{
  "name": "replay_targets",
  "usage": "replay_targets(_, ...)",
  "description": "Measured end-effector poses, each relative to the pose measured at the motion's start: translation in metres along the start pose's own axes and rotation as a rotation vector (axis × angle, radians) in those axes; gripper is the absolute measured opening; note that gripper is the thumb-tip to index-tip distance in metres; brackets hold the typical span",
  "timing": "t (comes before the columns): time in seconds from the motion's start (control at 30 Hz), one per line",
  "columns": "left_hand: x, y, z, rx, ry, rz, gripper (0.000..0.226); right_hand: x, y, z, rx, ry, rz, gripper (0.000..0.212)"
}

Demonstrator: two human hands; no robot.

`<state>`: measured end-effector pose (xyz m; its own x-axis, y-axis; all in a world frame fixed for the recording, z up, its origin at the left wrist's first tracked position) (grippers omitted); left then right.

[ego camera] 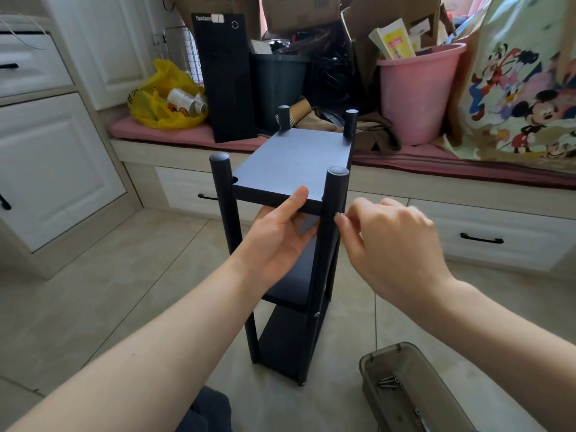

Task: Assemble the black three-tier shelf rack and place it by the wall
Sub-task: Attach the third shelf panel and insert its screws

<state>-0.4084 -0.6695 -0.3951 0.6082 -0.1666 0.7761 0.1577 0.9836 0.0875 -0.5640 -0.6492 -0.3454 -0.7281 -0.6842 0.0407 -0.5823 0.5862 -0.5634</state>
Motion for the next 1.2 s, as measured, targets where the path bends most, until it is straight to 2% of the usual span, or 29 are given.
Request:
replay_targets(0.07, -0.001, 0.0, 0.002, 0.006, 0.002, 0.002, 0.06, 0.006, 0.0, 0.005, -0.104, -0.137, 0.107, 0.038)
replay_targets(0.1, -0.001, 0.0, 0.003, 0.008, 0.005, 0.004, 0.061, 0.008, 0.0, 0.006, -0.132, -0.13, 0.116, 0.041)
replay_targets(0.23, 0.0, 0.001, 0.003, 0.004, 0.018, 0.001, 0.062, 0.004, 0.001, -0.004, -0.073, 0.016, 0.013, 0.029)
replay_targets(0.3, 0.0, 0.001, 0.002, -0.001, 0.021, 0.0, 0.061, 0.002, -0.001, -0.002, -0.115, 0.061, -0.008, 0.028)
replay_targets(0.43, 0.0, 0.001, 0.001, -0.022, 0.028, 0.001, 0.051, 0.011, -0.002, 0.006, -0.151, -0.355, 0.201, 0.043)
replay_targets(0.47, 0.0, 0.0, 0.001, -0.021, 0.029, -0.001, 0.052, 0.011, -0.001, 0.005, -0.166, -0.329, 0.194, 0.045)
replay_targets(0.57, -0.001, 0.0, 0.0, -0.027, 0.027, -0.007, 0.052, 0.003, 0.001, -0.004, -0.157, 0.026, 0.024, 0.04)
replay_targets(0.63, -0.001, -0.001, 0.0, -0.031, 0.026, -0.009, 0.047, -0.001, 0.0, -0.002, -0.197, 0.068, 0.003, 0.032)
replay_targets(0.7, -0.001, -0.001, 0.0, -0.026, 0.03, -0.009, 0.05, 0.003, 0.0, 0.005, -0.196, -0.064, 0.073, 0.038)
replay_targets(0.8, 0.0, -0.001, 0.0, -0.027, 0.03, -0.001, 0.059, 0.014, -0.001, 0.011, -0.193, -0.443, 0.251, 0.055)
replay_targets(0.83, 0.0, -0.001, -0.001, -0.027, 0.027, -0.002, 0.06, 0.013, -0.001, 0.009, -0.208, -0.445, 0.247, 0.056)
replay_targets(0.93, -0.001, -0.001, -0.001, -0.024, 0.031, -0.012, 0.059, 0.009, 0.001, 0.003, -0.166, -0.101, 0.056, 0.04)
replay_targets(1.03, 0.0, -0.002, -0.001, -0.021, 0.022, -0.008, 0.057, 0.009, 0.002, 0.002, -0.128, -0.059, 0.018, 0.032)
replay_targets(1.1, 0.0, -0.003, -0.001, -0.025, 0.014, -0.002, 0.06, 0.012, 0.003, 0.008, -0.122, -0.171, 0.063, 0.035)
replay_targets(1.2, 0.0, -0.002, -0.001, -0.038, 0.007, -0.004, 0.053, 0.017, 0.0, 0.017, -0.143, -0.568, 0.224, 0.037)
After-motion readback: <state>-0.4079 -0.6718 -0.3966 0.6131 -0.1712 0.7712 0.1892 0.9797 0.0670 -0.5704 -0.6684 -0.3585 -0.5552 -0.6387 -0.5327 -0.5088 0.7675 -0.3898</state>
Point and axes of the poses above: each hand's wrist, its own y-axis away from the middle knuckle, its own z-axis out of the palm, x = y × z, the point moved 3 cm from there along -y, towards the middle knuckle, and after that the axes turned 14 degrees about -z, right-handed, at the moved point
